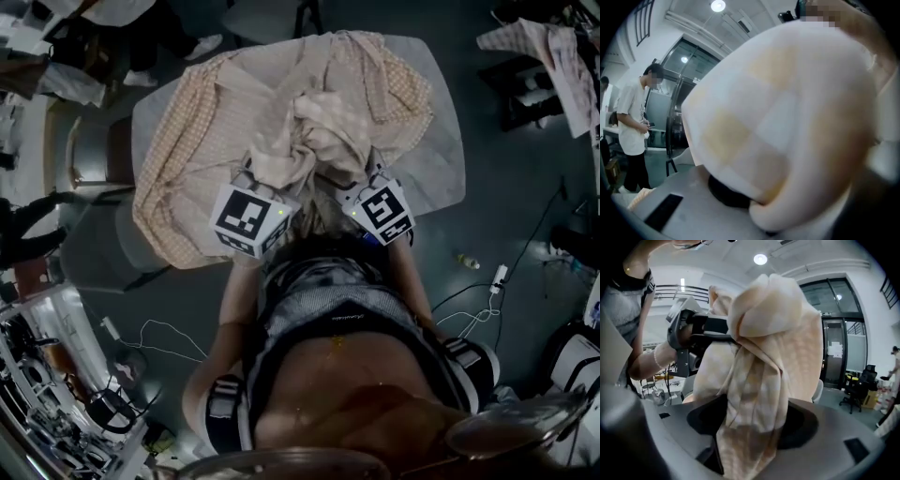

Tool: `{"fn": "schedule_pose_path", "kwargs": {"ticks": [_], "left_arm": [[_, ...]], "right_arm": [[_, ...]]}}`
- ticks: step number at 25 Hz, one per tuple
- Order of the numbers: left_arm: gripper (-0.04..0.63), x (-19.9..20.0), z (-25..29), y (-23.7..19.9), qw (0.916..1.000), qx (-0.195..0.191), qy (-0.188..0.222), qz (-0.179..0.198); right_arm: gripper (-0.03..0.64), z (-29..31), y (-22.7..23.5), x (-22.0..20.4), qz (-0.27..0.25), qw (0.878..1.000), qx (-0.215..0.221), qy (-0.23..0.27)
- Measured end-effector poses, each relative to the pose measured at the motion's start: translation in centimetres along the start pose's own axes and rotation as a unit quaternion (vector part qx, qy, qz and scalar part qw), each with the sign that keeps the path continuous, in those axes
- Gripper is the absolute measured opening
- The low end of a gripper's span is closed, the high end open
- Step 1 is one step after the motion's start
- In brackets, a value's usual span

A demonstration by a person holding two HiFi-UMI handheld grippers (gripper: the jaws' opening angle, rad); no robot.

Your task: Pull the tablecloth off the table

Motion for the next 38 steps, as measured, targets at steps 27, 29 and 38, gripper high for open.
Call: {"fn": "schedule_pose_path", "kwargs": {"ticks": [27,29,38], "left_arm": [[0.163,-3.9,-2.7,0.6,0.9974,-0.034,-0.029,-0.056],[0.183,-5.4,-3.9,0.1,0.9964,-0.023,-0.049,-0.065],[0.261,-8.4,-9.4,-1.8,0.9929,0.024,-0.099,-0.063]], "right_arm": [[0.084,-1.8,2.8,0.8,0.099,0.987,-0.036,0.117],[0.084,-1.3,2.4,0.9,0.095,0.988,-0.031,0.117],[0.084,-0.6,2.6,0.6,0.146,0.978,-0.057,0.141]]}}
Point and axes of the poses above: the fingertips, and each gripper's own axes: z forward along the fingers, y to its right, x out of its top, the point moved 6 cm from there along -z, backward along the fingers, and after that the axes turned 14 degrees about y, right-handed, at the moved point
